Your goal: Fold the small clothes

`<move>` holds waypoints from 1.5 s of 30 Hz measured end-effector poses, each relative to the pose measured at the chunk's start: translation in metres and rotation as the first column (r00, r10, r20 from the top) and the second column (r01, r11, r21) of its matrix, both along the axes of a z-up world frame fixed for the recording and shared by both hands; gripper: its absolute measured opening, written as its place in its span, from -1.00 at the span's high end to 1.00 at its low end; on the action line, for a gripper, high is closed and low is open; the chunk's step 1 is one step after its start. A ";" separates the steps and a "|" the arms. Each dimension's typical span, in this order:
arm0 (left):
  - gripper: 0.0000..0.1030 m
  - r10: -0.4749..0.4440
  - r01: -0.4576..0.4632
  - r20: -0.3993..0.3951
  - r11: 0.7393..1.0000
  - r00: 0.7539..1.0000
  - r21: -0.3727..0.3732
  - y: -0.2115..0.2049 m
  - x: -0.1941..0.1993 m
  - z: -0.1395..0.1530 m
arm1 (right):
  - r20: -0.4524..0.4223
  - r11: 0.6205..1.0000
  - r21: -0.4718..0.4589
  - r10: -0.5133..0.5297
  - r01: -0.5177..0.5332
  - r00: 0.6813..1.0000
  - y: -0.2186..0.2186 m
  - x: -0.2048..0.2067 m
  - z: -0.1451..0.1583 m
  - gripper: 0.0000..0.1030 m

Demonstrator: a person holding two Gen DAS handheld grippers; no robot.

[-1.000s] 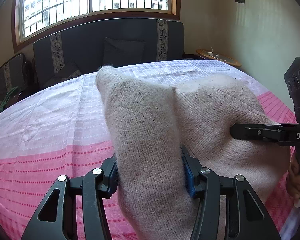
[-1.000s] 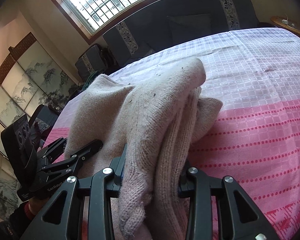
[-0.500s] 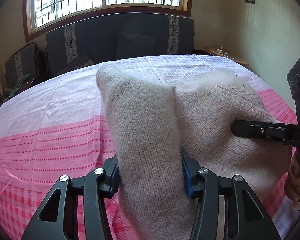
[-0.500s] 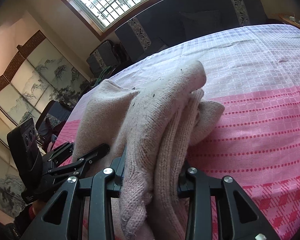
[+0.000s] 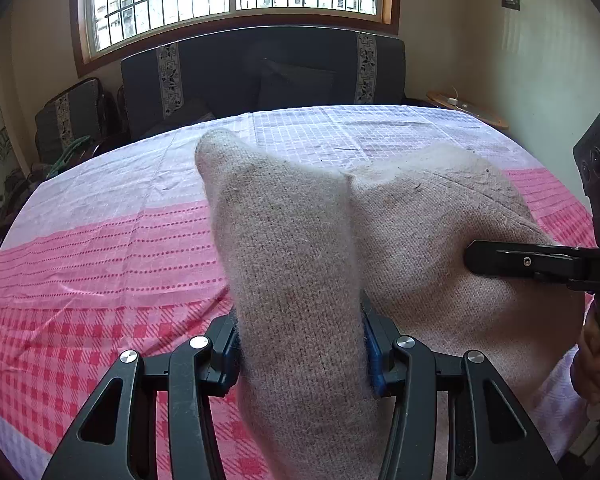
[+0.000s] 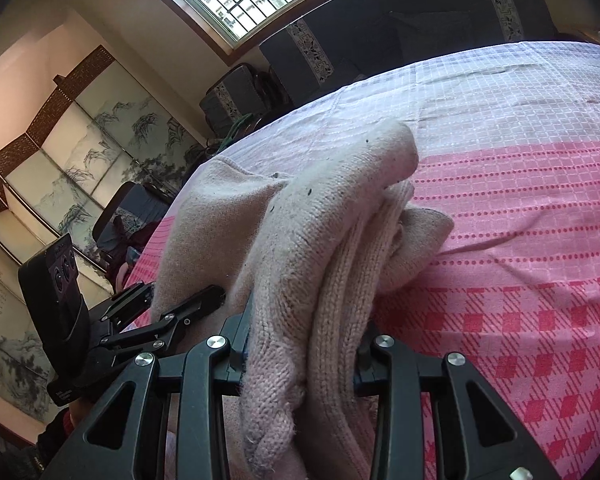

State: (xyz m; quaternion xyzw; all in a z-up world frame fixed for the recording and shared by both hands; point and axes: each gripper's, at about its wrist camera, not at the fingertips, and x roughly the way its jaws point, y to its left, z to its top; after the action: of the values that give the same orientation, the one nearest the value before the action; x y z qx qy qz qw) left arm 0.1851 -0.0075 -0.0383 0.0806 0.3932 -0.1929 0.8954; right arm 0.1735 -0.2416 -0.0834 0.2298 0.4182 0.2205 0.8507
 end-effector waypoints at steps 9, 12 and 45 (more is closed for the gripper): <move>0.04 0.008 -0.008 0.009 1.000 1.000 0.008 0.022 -0.027 0.007 | 0.008 1.000 0.005 0.023 -0.023 1.000 0.024 -0.027 0.007 0.38; 0.04 0.004 -0.004 0.012 1.000 1.000 0.016 0.026 -0.033 0.008 | 0.007 1.000 0.011 0.023 -0.024 1.000 0.026 -0.032 0.006 0.38; 0.04 -0.006 0.006 0.008 1.000 1.000 0.011 0.039 -0.066 0.010 | -0.041 0.997 0.072 0.017 -0.014 0.999 0.021 -0.043 -0.008 0.38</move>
State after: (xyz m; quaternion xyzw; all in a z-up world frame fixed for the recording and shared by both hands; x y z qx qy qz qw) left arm 0.1189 0.0320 -0.0288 0.0875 0.3904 -0.1931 0.8959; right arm 0.1302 -0.2209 -0.0912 0.2616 0.4294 0.2373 0.8312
